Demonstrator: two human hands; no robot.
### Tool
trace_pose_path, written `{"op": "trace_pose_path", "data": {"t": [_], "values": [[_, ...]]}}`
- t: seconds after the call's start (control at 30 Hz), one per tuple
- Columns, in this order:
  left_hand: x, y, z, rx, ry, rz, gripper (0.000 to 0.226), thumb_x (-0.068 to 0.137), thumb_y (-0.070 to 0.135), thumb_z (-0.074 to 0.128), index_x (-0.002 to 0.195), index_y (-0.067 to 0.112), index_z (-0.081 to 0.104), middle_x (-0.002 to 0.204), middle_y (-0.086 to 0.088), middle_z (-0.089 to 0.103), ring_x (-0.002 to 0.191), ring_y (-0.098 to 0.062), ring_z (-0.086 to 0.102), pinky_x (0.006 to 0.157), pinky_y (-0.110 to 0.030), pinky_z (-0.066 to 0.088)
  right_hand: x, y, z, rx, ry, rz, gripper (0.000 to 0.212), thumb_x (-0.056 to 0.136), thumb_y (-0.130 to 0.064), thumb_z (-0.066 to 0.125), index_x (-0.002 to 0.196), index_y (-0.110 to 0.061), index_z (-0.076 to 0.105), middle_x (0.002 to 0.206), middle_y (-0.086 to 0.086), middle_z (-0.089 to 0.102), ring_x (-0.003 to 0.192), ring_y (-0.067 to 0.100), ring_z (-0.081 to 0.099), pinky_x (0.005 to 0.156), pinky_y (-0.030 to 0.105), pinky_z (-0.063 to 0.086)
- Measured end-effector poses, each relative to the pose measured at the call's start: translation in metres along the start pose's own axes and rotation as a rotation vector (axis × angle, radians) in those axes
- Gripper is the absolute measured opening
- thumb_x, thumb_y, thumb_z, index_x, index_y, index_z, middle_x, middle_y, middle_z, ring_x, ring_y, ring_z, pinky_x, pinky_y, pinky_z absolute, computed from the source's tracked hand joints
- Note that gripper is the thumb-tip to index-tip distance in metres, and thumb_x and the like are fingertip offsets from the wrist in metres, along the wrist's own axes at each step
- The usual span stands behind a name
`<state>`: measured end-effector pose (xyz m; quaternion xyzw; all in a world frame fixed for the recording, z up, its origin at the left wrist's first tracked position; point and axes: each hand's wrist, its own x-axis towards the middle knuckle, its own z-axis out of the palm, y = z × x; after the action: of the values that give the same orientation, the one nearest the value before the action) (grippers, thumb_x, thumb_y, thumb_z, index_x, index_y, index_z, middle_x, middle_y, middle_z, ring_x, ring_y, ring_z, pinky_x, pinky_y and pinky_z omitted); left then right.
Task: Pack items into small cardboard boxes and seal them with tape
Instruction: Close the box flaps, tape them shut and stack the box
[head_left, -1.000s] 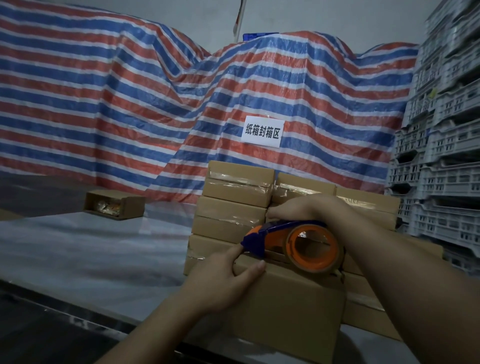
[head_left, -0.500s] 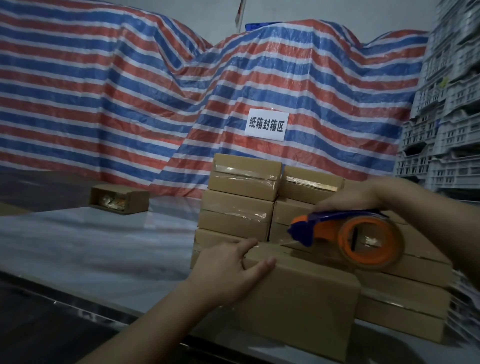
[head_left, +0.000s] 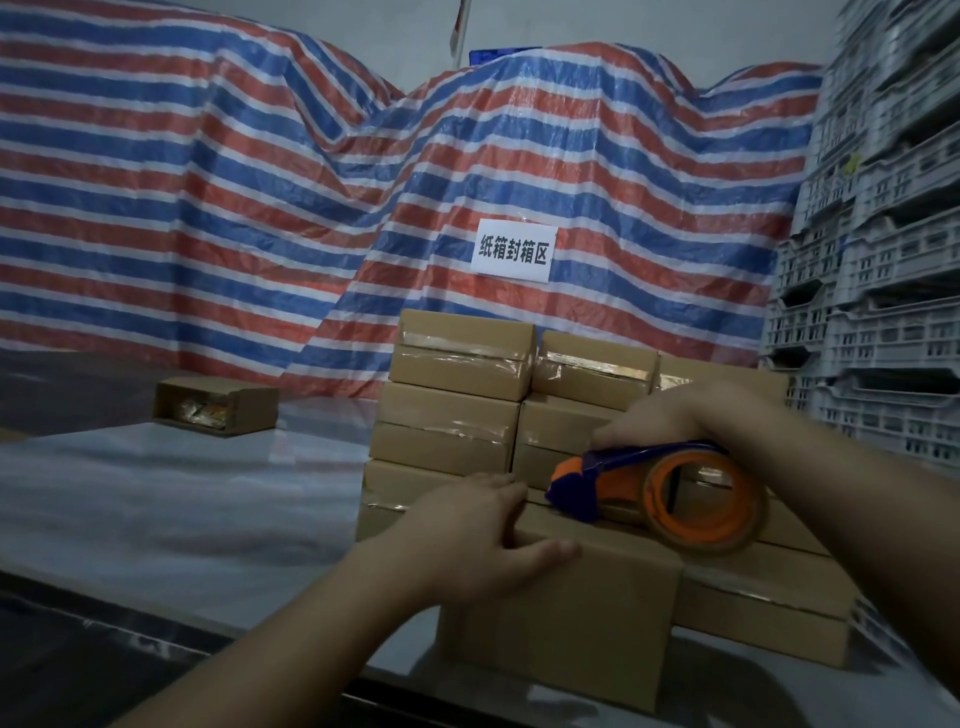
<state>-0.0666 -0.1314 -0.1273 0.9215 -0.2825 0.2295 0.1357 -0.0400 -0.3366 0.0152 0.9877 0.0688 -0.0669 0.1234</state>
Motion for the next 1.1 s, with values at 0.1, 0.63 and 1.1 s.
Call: {"op": "trace_pose_path", "data": {"t": [0.1, 0.63, 1.1], "values": [[0.001, 0.001, 0.006, 0.070, 0.047, 0.000, 0.083, 0.075, 0.089, 0.023, 0.121, 0.029, 0.056, 0.111, 0.009, 0.060, 0.096, -0.007, 0.055, 0.084, -0.034, 0.053, -0.001, 0.007, 0.002, 0.019, 0.060, 0.000, 0.029, 0.103, -0.044, 0.047, 0.107, -0.021, 0.064, 0.098, 0.000, 0.062, 0.074, 0.011, 0.057, 0.062, 0.022, 0.042], [0.001, 0.002, -0.003, 0.035, -0.047, -0.026, 0.101, 0.069, 0.095, 0.016, 0.136, 0.027, 0.047, 0.124, 0.007, 0.062, 0.114, -0.012, 0.056, 0.106, -0.042, 0.042, -0.024, 0.059, 0.023, 0.130, 0.068, 0.191, 0.050, 0.095, -0.071, 0.038, 0.089, -0.030, 0.067, 0.089, 0.000, 0.068, 0.085, 0.014, 0.065, 0.070, 0.030, 0.043], [0.034, 0.072, 0.013, 0.166, -0.095, 0.099, 0.075, 0.082, 0.083, 0.037, 0.120, 0.022, 0.055, 0.112, 0.000, 0.061, 0.092, -0.014, 0.054, 0.078, -0.033, 0.048, -0.023, 0.073, 0.042, 0.237, 0.084, 0.107, 0.048, 0.099, -0.068, 0.033, 0.103, -0.035, 0.068, 0.094, -0.001, 0.070, 0.095, 0.021, 0.067, 0.078, 0.028, 0.048]]}}
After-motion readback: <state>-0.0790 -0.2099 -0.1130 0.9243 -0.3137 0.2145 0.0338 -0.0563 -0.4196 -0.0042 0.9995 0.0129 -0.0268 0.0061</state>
